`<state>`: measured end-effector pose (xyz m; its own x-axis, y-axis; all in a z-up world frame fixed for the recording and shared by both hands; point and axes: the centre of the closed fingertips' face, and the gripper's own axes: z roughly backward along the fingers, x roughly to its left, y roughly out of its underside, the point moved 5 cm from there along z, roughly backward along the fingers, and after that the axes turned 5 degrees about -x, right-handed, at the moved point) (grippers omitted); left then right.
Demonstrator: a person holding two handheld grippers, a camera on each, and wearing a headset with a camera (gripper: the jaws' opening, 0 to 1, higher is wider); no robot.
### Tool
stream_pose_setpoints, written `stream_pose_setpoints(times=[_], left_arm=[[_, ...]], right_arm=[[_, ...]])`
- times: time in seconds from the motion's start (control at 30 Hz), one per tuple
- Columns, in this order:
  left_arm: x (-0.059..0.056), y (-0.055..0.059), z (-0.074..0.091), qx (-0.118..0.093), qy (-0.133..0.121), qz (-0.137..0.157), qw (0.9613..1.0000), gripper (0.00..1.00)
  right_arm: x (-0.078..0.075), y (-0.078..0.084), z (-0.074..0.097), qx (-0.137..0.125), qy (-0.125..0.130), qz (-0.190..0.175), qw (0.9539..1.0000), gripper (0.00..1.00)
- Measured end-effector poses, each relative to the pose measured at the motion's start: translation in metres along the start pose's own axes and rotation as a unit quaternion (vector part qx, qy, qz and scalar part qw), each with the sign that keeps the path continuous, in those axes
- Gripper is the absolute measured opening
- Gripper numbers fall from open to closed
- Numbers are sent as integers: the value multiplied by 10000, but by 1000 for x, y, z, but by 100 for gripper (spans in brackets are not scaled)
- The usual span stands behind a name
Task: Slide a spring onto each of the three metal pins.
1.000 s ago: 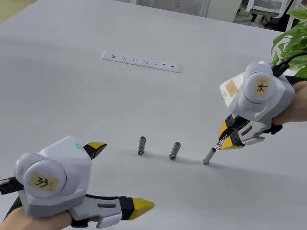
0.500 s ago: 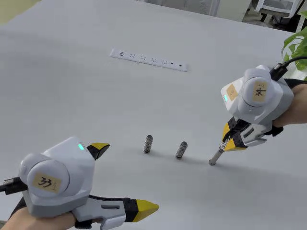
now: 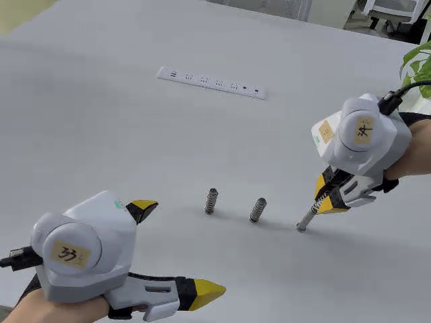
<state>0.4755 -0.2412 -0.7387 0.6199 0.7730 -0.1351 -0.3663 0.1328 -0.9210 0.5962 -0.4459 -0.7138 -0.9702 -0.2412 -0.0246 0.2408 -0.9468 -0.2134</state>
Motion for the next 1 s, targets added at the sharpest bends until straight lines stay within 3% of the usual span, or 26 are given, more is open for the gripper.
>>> stream_pose_setpoints(times=[0.57, 1.0], left_arm=[[0, 1, -1, 45, 40, 64, 10000, 95], [1, 2, -2, 46, 28, 89, 9999, 95]], right_arm=[[1, 0, -25, 194, -95, -49, 9998, 7], [-3, 10, -49, 287, -135, -147, 9994, 7]])
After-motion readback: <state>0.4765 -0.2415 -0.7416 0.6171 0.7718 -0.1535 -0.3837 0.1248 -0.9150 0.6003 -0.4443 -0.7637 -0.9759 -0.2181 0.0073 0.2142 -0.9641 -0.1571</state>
